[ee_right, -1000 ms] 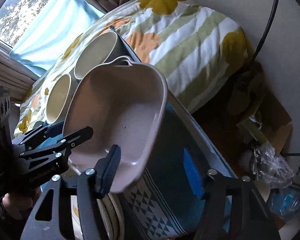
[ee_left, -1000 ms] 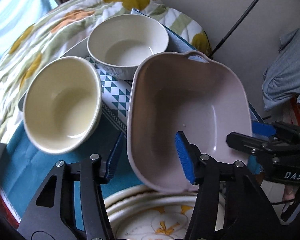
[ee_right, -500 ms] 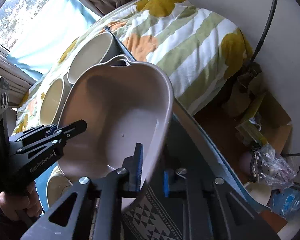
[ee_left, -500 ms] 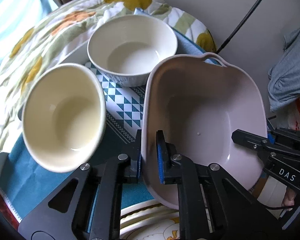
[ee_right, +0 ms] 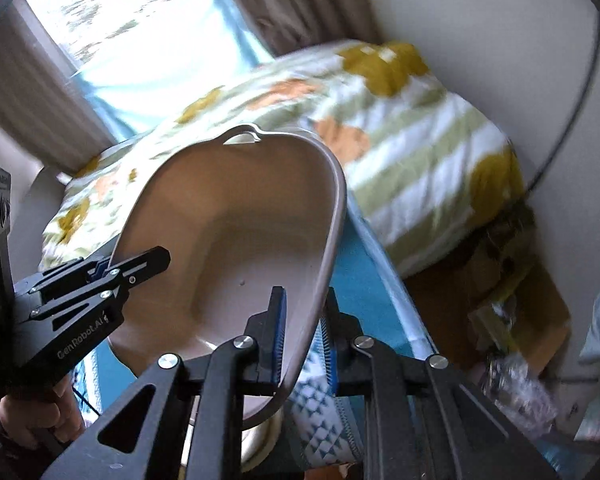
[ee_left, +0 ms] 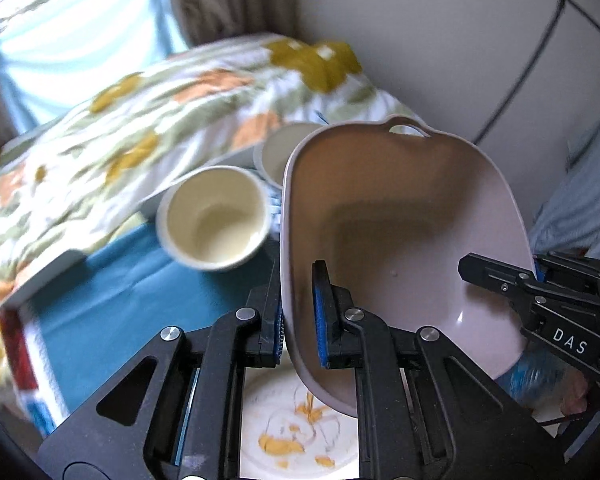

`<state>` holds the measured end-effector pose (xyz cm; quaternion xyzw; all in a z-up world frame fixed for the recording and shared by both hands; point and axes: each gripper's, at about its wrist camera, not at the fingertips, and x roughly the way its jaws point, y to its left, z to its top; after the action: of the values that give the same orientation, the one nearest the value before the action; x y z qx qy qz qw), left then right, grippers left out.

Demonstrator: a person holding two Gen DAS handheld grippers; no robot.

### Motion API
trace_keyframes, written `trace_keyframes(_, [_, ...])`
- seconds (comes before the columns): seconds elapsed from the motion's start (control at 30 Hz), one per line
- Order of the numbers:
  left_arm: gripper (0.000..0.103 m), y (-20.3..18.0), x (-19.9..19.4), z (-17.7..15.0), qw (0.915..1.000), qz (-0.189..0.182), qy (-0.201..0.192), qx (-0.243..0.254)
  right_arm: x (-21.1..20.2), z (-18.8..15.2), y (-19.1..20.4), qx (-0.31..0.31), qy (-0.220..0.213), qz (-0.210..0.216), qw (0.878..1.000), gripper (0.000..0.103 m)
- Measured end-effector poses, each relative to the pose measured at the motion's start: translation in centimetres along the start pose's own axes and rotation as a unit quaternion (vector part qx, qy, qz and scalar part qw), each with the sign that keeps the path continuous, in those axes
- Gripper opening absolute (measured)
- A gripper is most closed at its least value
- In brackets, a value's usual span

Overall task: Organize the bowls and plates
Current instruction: 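Carry the mauve bowl and lower it onto the cloth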

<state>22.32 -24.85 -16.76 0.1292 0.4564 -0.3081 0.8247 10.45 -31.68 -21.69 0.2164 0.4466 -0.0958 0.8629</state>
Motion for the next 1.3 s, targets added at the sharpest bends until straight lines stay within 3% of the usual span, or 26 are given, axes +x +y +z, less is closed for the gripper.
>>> trace_keyframes(0.2, [0.010, 4.0, -6.7, -4.0, 0.9936, 0.062, -0.036, -0.087, -2.0, -0.7, 6.3, -0.106, -0.004, 0.060, 0.993, 0.016])
trace_keyframes(0.47, [0.010, 11.6, -12.1, -12.5, 0.9721, 0.130, -0.030, -0.193, -0.3, -4.7, 16.0, -0.199, 0.034, 0.131, 0.971, 0.016])
trace_keyframes(0.6, [0.010, 15.8, -12.2, -17.0, 0.9637, 0.141, -0.008, -0.226, 2.0, -7.4, 20.7, -0.229, 0.058, 0.145, 0.961, 0.016])
trace_keyframes(0.87, [0.010, 24.3, -10.3, -24.2, 0.9588, 0.135, 0.025, -0.248, 9.3, -12.1, 27.6, -0.237, 0.108, 0.134, 0.956, 0.016])
trace_keyframes(1.03, [0.010, 27.3, -8.2, -26.6, 0.9624, 0.125, 0.035, -0.238, 12.4, -13.9, 29.7, -0.237, 0.102, 0.128, 0.958, 0.016])
trace_keyframes(1.3, [0.010, 28.9, -5.7, -28.3, 0.9671, 0.111, 0.039, -0.226, 14.7, -14.6, 30.5, -0.238, 0.091, 0.118, 0.960, 0.016])
